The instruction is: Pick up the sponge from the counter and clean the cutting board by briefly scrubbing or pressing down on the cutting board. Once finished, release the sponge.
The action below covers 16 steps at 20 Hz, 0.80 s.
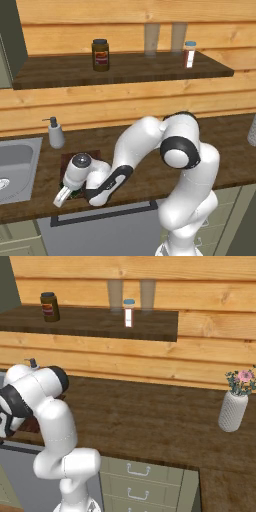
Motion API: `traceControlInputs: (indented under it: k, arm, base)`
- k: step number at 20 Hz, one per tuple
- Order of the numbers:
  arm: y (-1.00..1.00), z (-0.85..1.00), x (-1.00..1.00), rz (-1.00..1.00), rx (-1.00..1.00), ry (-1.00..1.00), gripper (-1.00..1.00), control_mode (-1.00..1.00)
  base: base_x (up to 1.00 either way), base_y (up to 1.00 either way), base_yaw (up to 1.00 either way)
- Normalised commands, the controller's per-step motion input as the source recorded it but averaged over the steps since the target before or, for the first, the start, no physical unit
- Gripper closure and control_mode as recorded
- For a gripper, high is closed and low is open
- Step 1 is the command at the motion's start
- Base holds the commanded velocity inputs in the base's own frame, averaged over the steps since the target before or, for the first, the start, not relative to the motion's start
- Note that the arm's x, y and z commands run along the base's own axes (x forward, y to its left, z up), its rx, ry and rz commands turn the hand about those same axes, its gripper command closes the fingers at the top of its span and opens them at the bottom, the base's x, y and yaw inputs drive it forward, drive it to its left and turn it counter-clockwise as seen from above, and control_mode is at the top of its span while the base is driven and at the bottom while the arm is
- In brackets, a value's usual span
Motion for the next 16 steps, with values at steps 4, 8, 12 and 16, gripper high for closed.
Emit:
traceControlInputs:
  k: [4,8,12,16]
  arm:
    - [-0.14,0.00,0.00,0.00,0.00,0.00,1.00,-1.00]
    - [-0.50,-0.01,0.00,-0.02,0.00,0.00,1.00,-1.00]
    - [-0.73,-0.05,0.00,-0.01,0.00,0.00,1.00,-1.00]
    - [-0.82,0.00,0.00,-0.02,0.00,0.00,1.00,-1.00]
  base:
    - [0.00,0.00,0.00]
    - [0.00,0.00,0.00]
    - [0.00,0.00,0.00]
    - [0.00,0.00,0.00]
